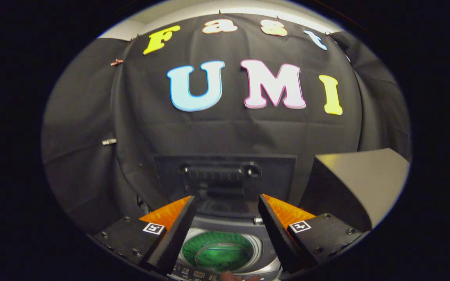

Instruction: Put the clothes into the washing machine and then close the washing machine lid.

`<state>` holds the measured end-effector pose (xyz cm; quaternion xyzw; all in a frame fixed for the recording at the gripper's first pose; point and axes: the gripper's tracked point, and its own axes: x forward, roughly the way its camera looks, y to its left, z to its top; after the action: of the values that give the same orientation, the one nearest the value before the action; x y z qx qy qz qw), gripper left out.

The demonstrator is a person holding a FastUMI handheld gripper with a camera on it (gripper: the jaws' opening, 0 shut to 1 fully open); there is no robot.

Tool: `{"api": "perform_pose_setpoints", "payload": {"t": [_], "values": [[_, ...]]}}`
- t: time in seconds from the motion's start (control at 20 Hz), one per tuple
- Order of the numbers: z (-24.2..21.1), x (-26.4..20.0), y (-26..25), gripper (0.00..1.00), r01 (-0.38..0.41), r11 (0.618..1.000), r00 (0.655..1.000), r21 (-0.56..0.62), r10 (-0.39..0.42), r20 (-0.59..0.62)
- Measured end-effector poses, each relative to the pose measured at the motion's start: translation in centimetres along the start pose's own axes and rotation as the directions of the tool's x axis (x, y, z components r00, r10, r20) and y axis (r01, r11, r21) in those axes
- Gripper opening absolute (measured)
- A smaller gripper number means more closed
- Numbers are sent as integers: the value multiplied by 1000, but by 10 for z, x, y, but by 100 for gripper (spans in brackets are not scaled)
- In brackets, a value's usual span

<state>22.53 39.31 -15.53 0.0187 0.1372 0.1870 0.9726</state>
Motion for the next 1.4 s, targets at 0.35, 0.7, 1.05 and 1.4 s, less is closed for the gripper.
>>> {"api": "perform_pose_setpoints", "payload": {"t": [0.35, 0.7, 1.05, 1.4], "values": [[79, 27, 21, 98, -99, 995, 990, 17, 97, 107], [105, 101, 9, 99, 15, 996, 998, -93, -9, 68], [75, 161, -5, 99, 94, 990, 991, -105, -103, -87], [4, 172, -11, 99, 112, 994, 960, 14, -104, -258]]}}
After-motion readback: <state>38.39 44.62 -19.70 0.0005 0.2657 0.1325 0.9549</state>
